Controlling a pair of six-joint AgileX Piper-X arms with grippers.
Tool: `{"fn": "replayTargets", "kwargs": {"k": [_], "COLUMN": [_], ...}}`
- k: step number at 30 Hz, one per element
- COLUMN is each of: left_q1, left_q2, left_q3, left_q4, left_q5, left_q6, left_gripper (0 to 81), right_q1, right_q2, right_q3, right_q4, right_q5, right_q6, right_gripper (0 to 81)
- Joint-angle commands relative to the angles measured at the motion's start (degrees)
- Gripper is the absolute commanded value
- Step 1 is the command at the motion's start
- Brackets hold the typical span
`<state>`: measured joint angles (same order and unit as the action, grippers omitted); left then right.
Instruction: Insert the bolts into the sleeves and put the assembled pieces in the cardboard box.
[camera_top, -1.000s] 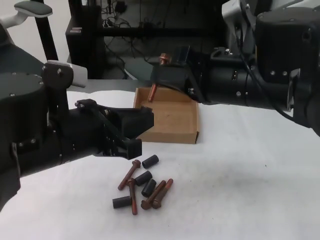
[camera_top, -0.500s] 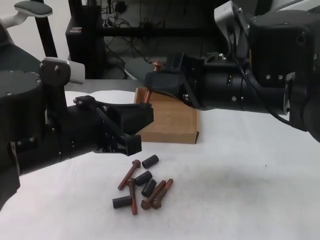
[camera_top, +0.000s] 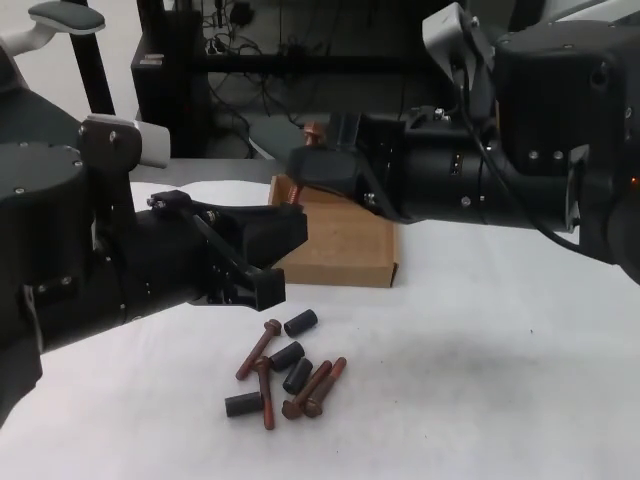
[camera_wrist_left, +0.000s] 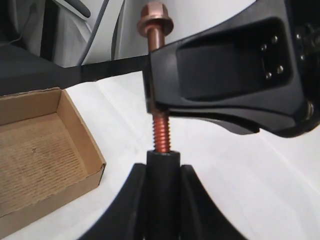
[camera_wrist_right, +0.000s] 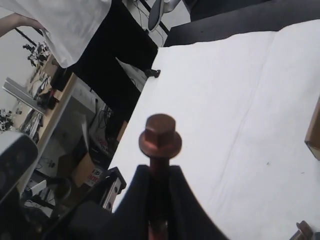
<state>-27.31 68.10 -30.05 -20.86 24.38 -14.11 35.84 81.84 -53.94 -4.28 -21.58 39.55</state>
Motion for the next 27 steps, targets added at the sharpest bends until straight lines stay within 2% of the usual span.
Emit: {"fn": "replayTargets", "kwargs": {"k": [1,5,16,17,19,21,22,23,27], "left_q1": [0.1,0.1,0.1,0.1,0.1,0.1,0.1,0.1,0.1], "left_q2": [-0.2,-0.2,-0.2,-0.2,-0.2,-0.2,-0.2,-0.2,-0.2], "left_q3": [-0.5,-0.5,-0.5,-0.5,-0.5,-0.5,-0.5,-0.5,-0.5], "left_q4": [-3.1,-4.5,-7.7,-7.7,-7.7,-7.7,-7.7,-7.8,-9.1], "left_q5": [-1.1,-1.8,-2.5,-2.5,-2.5,-2.5,-2.5,-2.5,-2.5], "left_q6": [0.0,0.0,0.0,0.0,0.0,0.0,0.0,0.0,0.0], "left_gripper": [1.7,1.7,1.7,1.7,1.7,1.7,1.7,1.7,1.7], "right_q1": [1.5,3.0,4.2,4.2,4.2,4.2,4.2,4.2,4.2], "right_q2": [-1.3,-2.5,-2.7,-2.7,-2.7,-2.7,-2.7,-2.7,-2.7], "right_q3": [-0.4,-0.4,-0.4,-0.4,-0.4,-0.5,-0.6,-0.6,-1.7], "right_q4": [3.4,5.7,6.6,6.6,6.6,6.6,6.6,6.6,7.0], "right_q5": [-0.1,2.5,1.1,1.1,1.1,1.2,1.2,1.4,1.7], "right_q6": [-2.5,-5.0,-5.1,-5.1,-5.0,-3.7,-2.5,-2.1,-2.1], "right_gripper": [0.6,0.6,1.1,4.6,19.5,42.6,51.5,55.4,55.4]}}
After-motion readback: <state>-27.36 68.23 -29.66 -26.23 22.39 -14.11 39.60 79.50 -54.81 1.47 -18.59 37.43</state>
